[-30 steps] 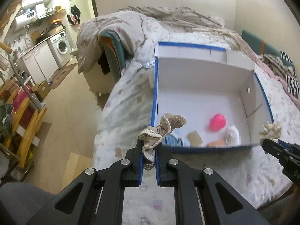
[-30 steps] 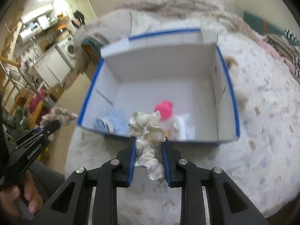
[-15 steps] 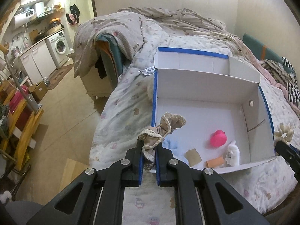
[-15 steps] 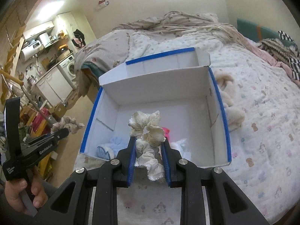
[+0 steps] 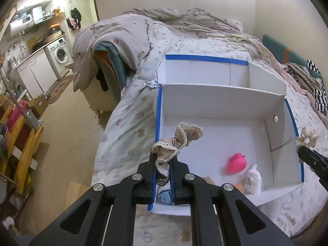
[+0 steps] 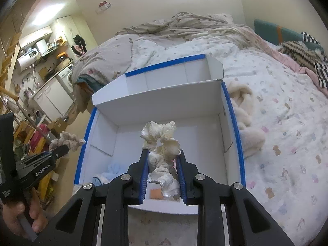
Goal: Organize soft objects
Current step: 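Carry both lace scrunchies with both tools over the box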
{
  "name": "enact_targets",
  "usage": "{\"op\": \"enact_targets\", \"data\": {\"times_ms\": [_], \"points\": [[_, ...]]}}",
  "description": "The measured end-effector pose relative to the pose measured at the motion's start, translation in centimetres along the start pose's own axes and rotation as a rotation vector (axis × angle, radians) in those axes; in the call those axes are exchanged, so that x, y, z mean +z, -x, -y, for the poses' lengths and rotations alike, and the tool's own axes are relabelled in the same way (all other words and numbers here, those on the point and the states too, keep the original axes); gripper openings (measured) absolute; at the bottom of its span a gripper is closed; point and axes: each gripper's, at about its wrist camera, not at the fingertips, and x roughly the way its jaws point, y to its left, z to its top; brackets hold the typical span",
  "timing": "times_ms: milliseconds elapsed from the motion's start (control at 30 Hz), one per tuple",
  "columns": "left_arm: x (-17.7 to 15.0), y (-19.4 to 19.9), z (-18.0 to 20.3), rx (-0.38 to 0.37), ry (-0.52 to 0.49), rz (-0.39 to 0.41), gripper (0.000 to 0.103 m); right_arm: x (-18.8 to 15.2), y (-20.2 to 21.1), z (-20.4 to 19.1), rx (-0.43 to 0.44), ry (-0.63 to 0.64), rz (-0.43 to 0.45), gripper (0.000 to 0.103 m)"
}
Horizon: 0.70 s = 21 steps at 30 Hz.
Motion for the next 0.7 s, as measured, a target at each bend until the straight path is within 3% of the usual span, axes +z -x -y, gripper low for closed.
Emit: {"op": "enact_targets", "data": {"times_ms": [700], "points": [[1.7,-5.8,2.8,-0.039,-0.057,-0.031,0.010,1.9,-5.4,0.0,-0.052,0.037,-0.066,0.027]]}}
